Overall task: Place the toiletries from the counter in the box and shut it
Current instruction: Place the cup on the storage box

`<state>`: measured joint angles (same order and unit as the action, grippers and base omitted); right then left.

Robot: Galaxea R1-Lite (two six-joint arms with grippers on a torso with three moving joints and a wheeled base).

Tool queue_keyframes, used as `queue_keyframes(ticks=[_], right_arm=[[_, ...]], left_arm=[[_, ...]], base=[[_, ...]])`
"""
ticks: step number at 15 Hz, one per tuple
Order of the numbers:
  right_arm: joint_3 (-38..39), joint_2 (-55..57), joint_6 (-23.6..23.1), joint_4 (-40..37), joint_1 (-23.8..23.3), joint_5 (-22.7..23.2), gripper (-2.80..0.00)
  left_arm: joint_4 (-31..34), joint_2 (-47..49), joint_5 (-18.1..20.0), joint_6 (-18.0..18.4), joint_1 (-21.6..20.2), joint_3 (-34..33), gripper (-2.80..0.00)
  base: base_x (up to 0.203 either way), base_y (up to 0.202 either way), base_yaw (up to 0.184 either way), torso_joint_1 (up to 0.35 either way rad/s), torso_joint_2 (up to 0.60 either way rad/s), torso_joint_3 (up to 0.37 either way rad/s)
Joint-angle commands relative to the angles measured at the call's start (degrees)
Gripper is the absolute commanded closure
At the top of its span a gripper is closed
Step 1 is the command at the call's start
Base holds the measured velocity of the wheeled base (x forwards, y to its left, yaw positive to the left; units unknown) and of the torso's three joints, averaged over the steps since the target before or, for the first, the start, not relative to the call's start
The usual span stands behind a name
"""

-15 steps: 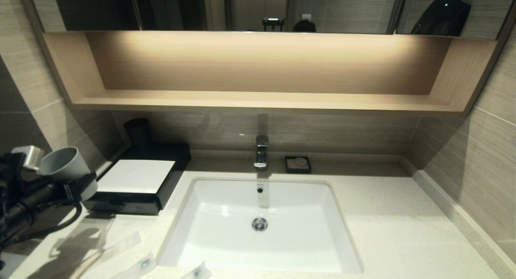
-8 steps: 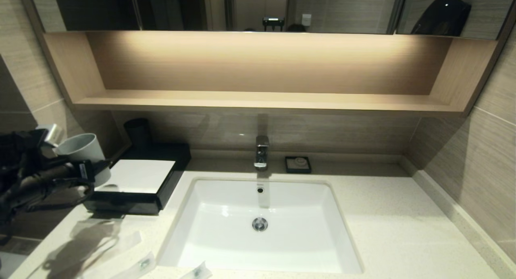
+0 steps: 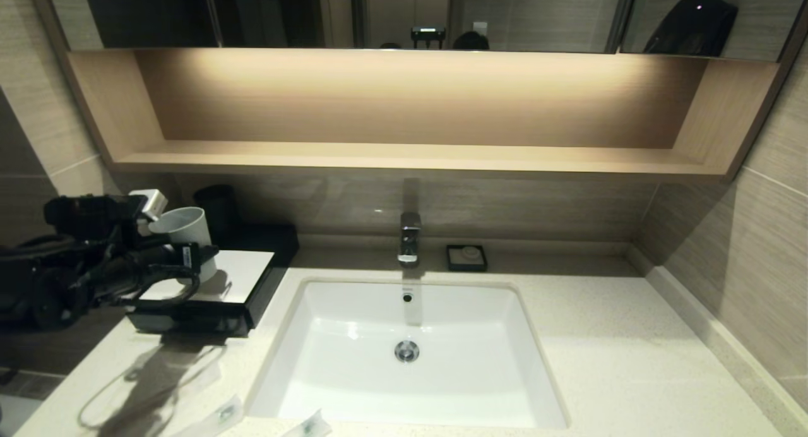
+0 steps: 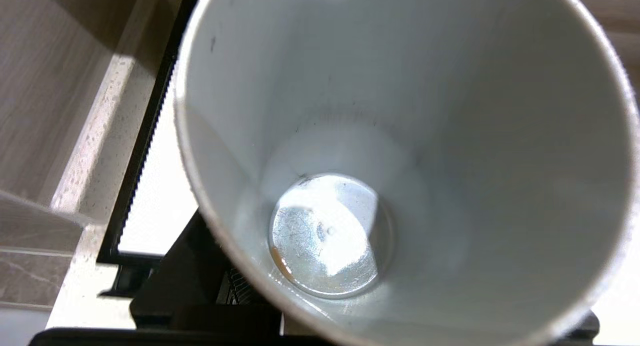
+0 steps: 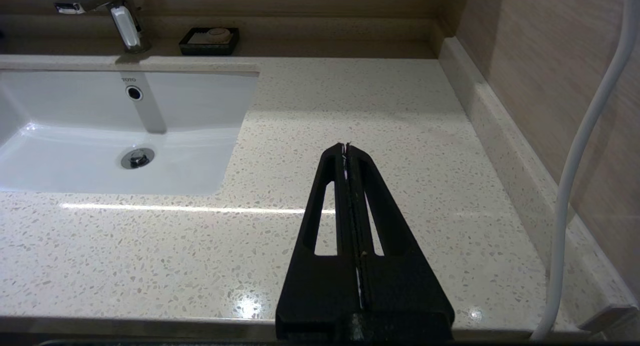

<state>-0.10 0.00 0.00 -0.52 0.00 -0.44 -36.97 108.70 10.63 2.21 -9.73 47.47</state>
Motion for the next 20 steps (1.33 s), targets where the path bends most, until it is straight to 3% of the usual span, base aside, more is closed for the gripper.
queue_keyframes(ticks=[1, 20], right_arm=[[0.01, 0.00, 0.00, 0.00, 0.00, 0.00, 0.00], [0.01, 0.00, 0.00, 0.00, 0.00, 0.00, 0.00]], left_arm=[[-0.07, 3.13, -0.08, -0.01, 0.21, 3.05, 0.00], [-0.13, 12.20, -0.26, -1.15, 1.29, 11.98, 0.00]], base=[[0.000, 0.000, 0.000, 0.000, 0.00, 0.000], [0.000, 0.000, 0.000, 0.000, 0.00, 0.000]])
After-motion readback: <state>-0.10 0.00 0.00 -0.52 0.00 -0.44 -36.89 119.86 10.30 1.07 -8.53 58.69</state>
